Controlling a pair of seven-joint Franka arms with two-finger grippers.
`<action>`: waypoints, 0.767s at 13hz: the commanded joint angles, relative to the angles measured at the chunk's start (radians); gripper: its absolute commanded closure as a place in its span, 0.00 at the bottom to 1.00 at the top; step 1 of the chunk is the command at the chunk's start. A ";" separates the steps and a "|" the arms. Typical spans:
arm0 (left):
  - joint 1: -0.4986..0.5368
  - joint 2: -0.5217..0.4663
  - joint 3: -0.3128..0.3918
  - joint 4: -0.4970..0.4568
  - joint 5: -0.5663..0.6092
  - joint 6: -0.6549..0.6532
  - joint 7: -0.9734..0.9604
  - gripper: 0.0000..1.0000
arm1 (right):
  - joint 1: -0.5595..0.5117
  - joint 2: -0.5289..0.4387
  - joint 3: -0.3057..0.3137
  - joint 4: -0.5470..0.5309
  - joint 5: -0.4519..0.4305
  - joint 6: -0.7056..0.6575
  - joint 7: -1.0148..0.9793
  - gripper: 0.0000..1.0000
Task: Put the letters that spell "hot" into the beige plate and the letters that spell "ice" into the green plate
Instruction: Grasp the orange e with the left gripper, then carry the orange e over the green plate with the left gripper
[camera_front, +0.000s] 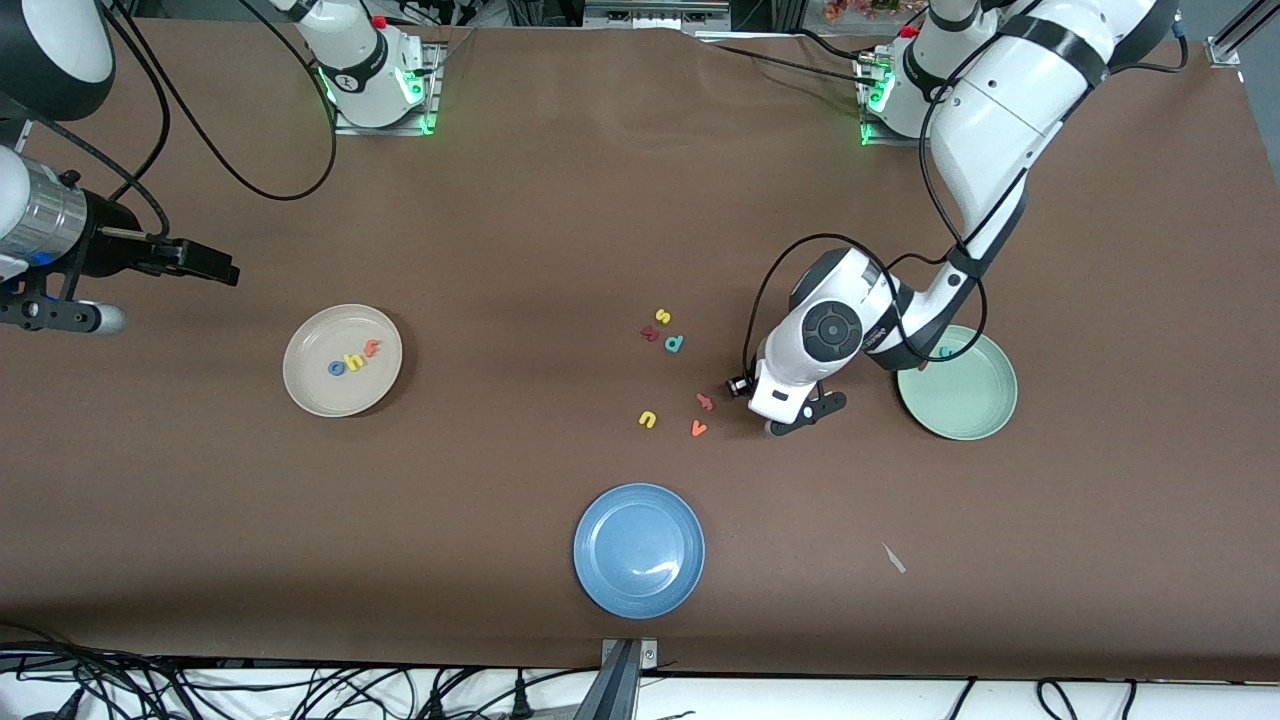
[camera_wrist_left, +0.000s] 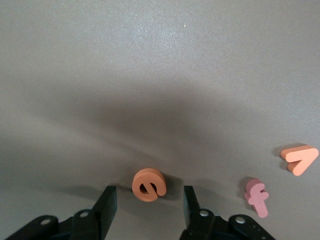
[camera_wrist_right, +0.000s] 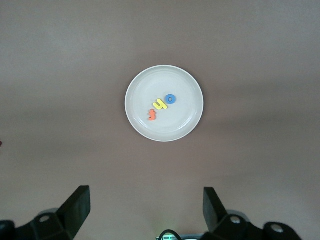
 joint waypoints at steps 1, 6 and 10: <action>-0.015 0.019 0.011 0.027 0.029 -0.003 -0.013 0.48 | 0.013 0.010 -0.012 0.020 0.020 0.003 -0.004 0.00; -0.016 0.018 0.022 0.027 0.031 -0.003 -0.011 0.77 | 0.013 0.011 -0.012 0.020 0.022 0.003 -0.004 0.00; 0.016 -0.022 0.019 0.027 0.034 -0.026 0.004 1.00 | 0.013 0.011 -0.012 0.019 0.020 0.003 -0.004 0.00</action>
